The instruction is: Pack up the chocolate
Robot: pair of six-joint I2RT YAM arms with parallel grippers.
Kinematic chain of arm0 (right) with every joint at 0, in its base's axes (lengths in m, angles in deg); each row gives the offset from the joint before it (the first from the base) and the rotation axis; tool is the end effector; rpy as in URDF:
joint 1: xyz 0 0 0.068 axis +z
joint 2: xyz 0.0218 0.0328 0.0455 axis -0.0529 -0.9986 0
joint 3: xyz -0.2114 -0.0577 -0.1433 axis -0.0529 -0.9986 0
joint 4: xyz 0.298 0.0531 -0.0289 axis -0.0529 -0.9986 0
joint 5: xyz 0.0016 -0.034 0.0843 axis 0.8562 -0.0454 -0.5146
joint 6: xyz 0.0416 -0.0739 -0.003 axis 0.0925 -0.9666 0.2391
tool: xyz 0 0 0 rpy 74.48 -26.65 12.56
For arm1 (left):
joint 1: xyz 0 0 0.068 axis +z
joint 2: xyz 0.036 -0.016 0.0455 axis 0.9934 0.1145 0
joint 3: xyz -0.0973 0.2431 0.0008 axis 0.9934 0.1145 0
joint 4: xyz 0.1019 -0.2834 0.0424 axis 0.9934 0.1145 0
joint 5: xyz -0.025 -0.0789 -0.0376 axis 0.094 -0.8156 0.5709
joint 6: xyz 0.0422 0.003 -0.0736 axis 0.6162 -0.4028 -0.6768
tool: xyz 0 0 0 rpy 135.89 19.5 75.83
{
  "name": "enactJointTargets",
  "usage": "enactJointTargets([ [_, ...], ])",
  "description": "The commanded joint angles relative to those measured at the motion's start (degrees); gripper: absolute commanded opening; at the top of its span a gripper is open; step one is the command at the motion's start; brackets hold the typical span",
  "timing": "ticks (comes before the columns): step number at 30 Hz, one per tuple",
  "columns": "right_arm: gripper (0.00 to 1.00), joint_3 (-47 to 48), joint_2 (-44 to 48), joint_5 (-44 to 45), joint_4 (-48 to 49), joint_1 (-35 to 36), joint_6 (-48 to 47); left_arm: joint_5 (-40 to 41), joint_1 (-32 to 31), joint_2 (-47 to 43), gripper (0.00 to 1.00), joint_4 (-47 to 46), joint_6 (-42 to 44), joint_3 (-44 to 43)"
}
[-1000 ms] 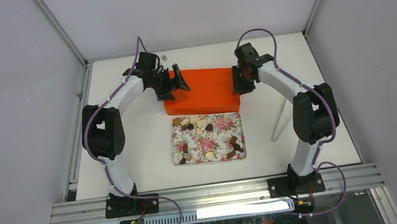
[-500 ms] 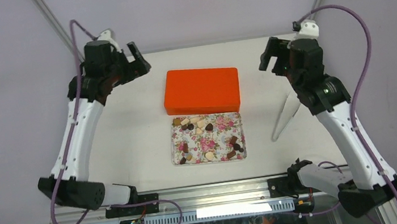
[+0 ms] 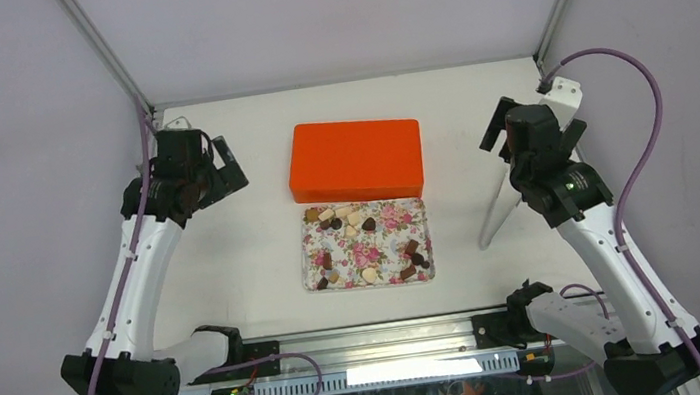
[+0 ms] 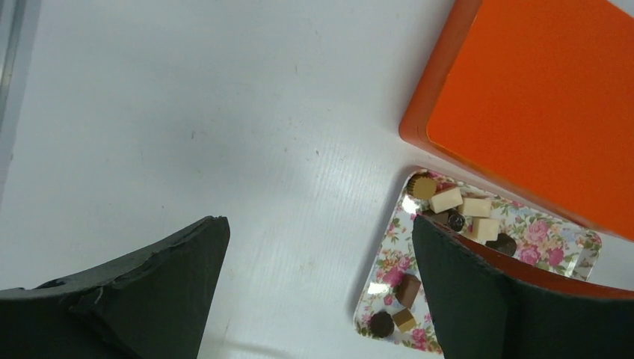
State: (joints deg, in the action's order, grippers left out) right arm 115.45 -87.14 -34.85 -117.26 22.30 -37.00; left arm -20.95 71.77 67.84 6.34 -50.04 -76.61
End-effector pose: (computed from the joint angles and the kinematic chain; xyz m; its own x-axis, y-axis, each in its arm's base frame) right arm 0.2554 0.0397 0.3626 -0.3362 0.1979 -0.9208 0.4184 0.9073 0.0422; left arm 0.2949 -0.0430 0.3178 -0.7253 -0.2879 -0.6253 -0.2917 0.9513 -0.0997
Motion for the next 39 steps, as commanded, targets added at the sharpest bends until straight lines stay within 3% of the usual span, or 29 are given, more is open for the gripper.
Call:
enactJointTargets([
  [1, 0.99, 3.4, -0.2, 3.2, 0.9, -0.3, 3.3, 5.5, -0.3, -5.0, 0.99, -1.8, -0.9, -1.5],
  [11, 0.99, 2.8, 0.3, 1.8, 0.3, -0.3, 5.9, 10.6, -0.3, -7.4, 0.99, -2.7, -2.4, 1.2],
  [39, 0.99, 0.6, -0.1, 1.6, 1.7, -0.2, 8.2, 9.4, -0.3, -13.7, 0.99, -8.4, -3.2, 6.1],
])
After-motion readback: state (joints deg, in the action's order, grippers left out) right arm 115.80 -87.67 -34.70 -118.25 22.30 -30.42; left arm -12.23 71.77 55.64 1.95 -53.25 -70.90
